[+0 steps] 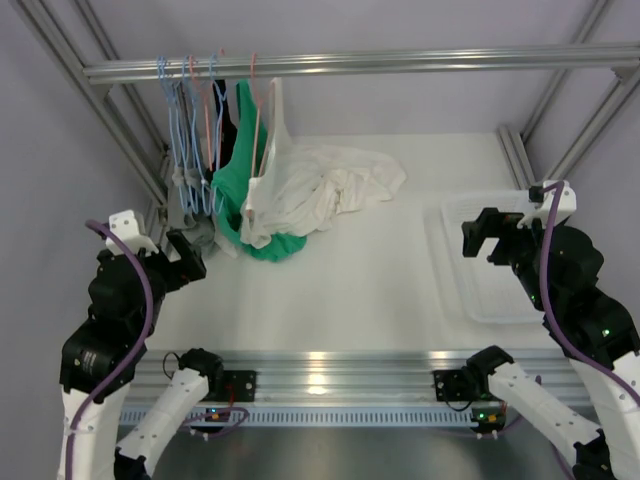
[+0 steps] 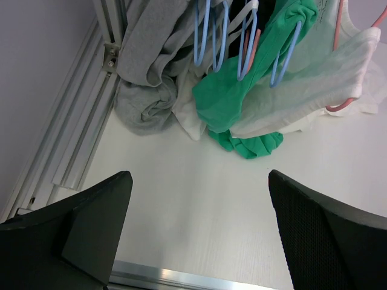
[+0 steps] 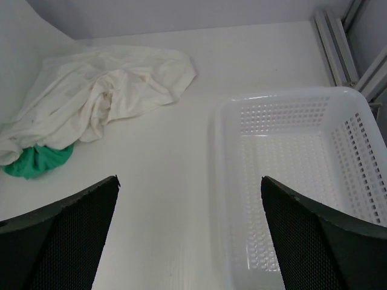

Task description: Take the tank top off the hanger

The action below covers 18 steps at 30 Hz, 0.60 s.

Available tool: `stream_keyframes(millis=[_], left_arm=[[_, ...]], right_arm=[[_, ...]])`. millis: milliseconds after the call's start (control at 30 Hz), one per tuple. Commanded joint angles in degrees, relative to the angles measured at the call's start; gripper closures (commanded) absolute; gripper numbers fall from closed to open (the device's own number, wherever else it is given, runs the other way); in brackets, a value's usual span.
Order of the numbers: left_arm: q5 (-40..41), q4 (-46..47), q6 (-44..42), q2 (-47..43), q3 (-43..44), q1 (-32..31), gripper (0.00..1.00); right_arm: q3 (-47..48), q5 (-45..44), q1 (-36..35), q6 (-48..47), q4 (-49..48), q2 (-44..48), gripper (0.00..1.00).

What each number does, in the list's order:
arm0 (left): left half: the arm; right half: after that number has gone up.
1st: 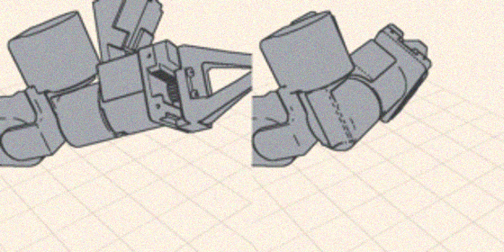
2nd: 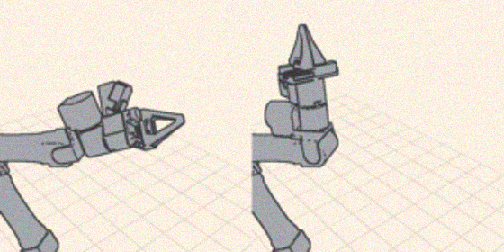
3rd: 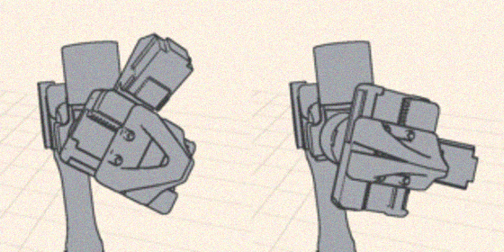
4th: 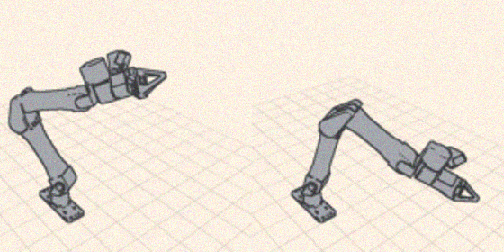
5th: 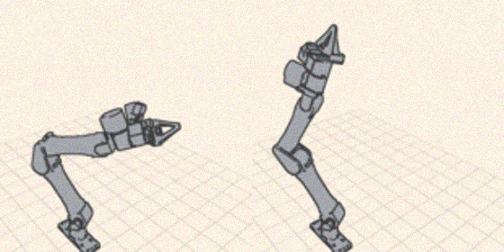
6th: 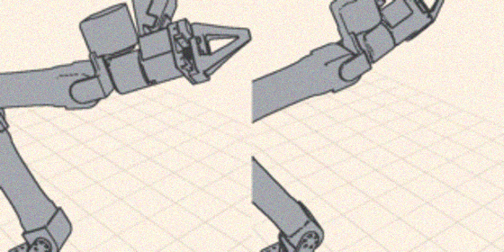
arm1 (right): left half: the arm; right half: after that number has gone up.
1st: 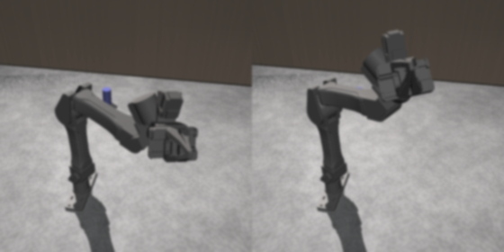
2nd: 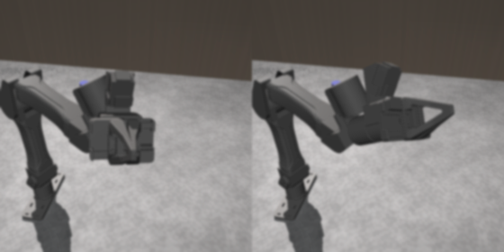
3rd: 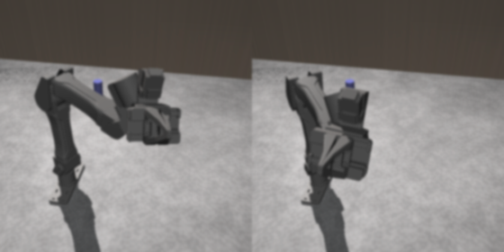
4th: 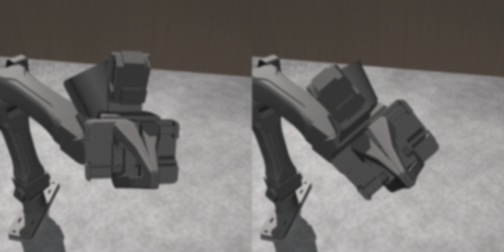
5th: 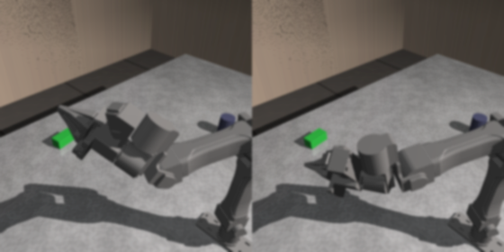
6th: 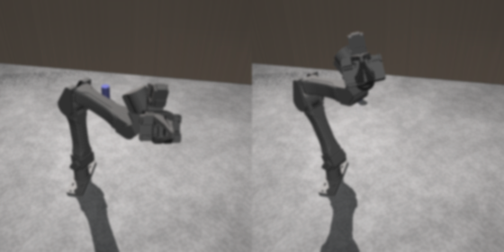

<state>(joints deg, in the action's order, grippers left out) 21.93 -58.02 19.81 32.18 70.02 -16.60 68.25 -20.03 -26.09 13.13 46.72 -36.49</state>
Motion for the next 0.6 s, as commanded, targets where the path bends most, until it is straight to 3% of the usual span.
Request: stream_keyframes(millis=[0,167,300,400,567], left_arm=[[-0.2,0.7,0.4,0.8,1.6,-0.2,0.01],[-2.9,1.4,0.5,2.7,7.1,-0.2,0.01],[-13.1,3.0,-0.7,8.0,16.7,-0.2,0.01],[-19.5,2.6,-2.5,17.0,23.9,-0.2,0.01],[-21.3,2.7,-3.7,36.6,35.3,-0.9,0.01]], right_arm=[[0.0,-1.9,-0.4,0.4,0.1,0.3,0.01],[0.0,-1.1,-0.4,0.4,-0.1,0.0,0.01],[-0.3,-0.3,-0.4,0.2,-0.4,-0.3,0.01],[-0.5,0.4,-0.4,0.3,-0.8,-0.3,0.01],[-1.0,1.2,-0.4,0.7,-1.8,-0.3,0.01]])
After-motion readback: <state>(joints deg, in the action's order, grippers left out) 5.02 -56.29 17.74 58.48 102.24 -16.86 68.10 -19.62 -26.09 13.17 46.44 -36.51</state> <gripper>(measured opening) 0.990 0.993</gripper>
